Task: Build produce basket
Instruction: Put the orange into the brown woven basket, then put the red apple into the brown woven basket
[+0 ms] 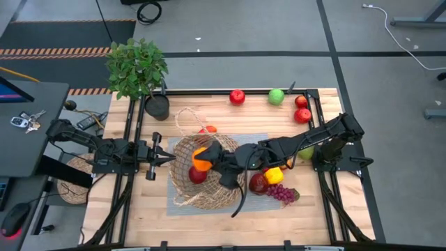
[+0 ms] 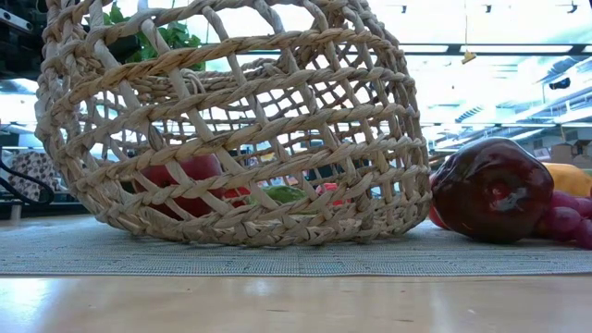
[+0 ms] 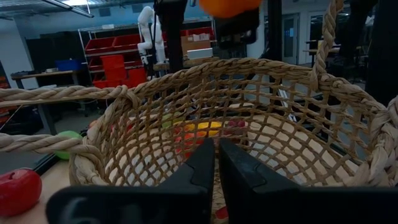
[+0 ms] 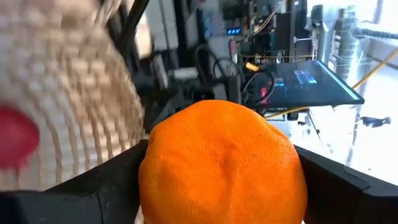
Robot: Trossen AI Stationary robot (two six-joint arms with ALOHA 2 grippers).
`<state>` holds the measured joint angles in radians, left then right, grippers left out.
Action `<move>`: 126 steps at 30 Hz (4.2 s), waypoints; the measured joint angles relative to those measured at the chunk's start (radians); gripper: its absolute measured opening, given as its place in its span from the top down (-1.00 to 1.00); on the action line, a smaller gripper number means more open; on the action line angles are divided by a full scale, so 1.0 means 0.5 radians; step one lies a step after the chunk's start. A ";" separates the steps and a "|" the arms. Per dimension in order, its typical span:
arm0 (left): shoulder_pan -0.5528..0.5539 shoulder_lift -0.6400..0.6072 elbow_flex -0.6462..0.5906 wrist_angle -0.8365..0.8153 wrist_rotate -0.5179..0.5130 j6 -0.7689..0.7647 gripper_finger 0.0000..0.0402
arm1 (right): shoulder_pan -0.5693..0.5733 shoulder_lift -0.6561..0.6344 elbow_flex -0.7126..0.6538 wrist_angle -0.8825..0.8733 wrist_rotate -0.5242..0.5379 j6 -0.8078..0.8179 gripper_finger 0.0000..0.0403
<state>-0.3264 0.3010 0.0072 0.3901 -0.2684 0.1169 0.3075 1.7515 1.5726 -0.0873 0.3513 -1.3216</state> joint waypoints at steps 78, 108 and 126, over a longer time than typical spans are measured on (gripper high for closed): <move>0.000 0.000 0.000 -0.001 0.000 0.000 0.84 | -0.355 0.709 1.048 -1.217 -0.666 2.404 -0.72; 0.000 0.000 0.000 0.001 -0.001 -0.001 0.82 | -0.331 0.948 1.032 -1.489 -0.492 1.478 -0.73; 0.000 0.000 0.000 0.000 0.000 0.000 0.83 | -0.260 0.906 1.224 -1.414 -0.048 1.450 -0.93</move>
<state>-0.3265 0.3012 0.0071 0.3901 -0.2684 0.1169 0.1776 2.2047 2.1845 -0.7942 0.3271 -0.5968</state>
